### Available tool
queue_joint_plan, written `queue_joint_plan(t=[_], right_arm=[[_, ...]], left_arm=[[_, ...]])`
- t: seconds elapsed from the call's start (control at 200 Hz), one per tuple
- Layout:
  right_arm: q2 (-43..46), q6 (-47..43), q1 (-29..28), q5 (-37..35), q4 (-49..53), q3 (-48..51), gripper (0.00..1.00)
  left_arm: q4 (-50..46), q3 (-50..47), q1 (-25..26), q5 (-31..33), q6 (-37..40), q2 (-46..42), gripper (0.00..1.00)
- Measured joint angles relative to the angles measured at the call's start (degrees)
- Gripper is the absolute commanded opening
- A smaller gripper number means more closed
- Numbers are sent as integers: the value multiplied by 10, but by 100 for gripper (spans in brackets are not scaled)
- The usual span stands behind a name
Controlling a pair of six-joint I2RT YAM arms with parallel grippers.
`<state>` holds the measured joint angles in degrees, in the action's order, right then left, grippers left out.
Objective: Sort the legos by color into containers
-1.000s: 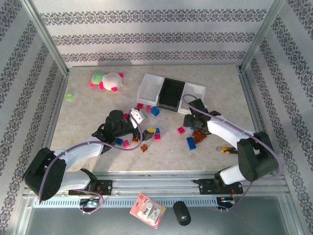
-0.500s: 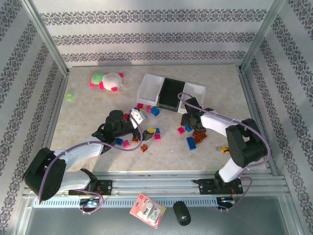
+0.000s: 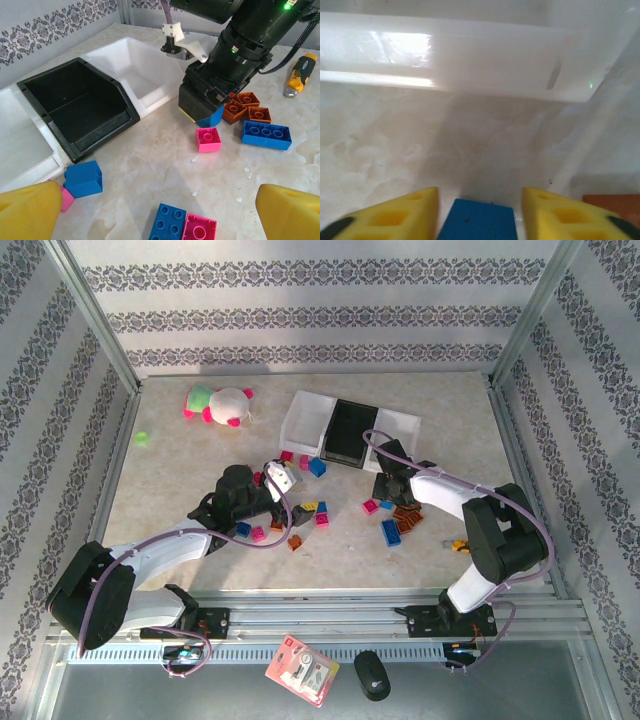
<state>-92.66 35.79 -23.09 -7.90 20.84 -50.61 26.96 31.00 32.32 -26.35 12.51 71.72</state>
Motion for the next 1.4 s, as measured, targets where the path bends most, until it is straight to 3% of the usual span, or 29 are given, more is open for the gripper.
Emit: queue_joint_plan(t=[0.265,0.65,1.044,1.084,1.179,1.239,1.404], right_arm=[[25,3,-4,0,2,0,28],[58,-28,5,-8,8,-73,27],[-118,-103,85,-35,-26,-262,28],[-133,-108,89,-35,-28,-268,34],[-158,-124,95,-34,-29,-276,56],[-158,-128,96,-34,-26,-276,64],[-116,-152,87,-35,-40,-261,82]], left_arm=[[0,-3,0,12,7,-15,99],[-1,-4,0,59,4,-29,99],[-10,-4,0,87,-14,-29,99],[-10,-4,0,91,-16,-29,99],[-10,-5,0,104,-25,-29,99],[-10,-5,0,124,-37,-29,99],[-56,0,3,256,-119,-36,99]])
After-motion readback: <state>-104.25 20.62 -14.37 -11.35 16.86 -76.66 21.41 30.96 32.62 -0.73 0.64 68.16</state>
